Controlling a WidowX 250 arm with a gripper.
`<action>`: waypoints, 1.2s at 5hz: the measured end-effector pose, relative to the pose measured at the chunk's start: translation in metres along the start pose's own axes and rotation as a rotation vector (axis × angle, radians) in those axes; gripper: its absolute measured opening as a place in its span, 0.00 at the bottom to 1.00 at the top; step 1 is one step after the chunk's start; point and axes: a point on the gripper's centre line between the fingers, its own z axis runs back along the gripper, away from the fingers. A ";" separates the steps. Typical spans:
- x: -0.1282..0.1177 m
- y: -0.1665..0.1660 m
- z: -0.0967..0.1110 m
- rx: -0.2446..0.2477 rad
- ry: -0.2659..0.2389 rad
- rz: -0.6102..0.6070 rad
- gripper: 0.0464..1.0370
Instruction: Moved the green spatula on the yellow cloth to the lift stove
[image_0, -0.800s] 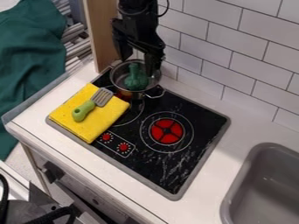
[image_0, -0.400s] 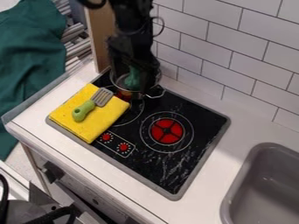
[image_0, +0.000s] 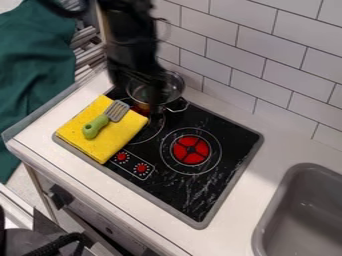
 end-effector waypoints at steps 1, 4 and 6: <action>-0.001 0.022 -0.006 0.026 0.036 0.062 0.97; -0.007 0.052 -0.040 0.060 0.150 0.084 0.97; -0.026 0.072 -0.062 0.016 0.185 0.104 0.97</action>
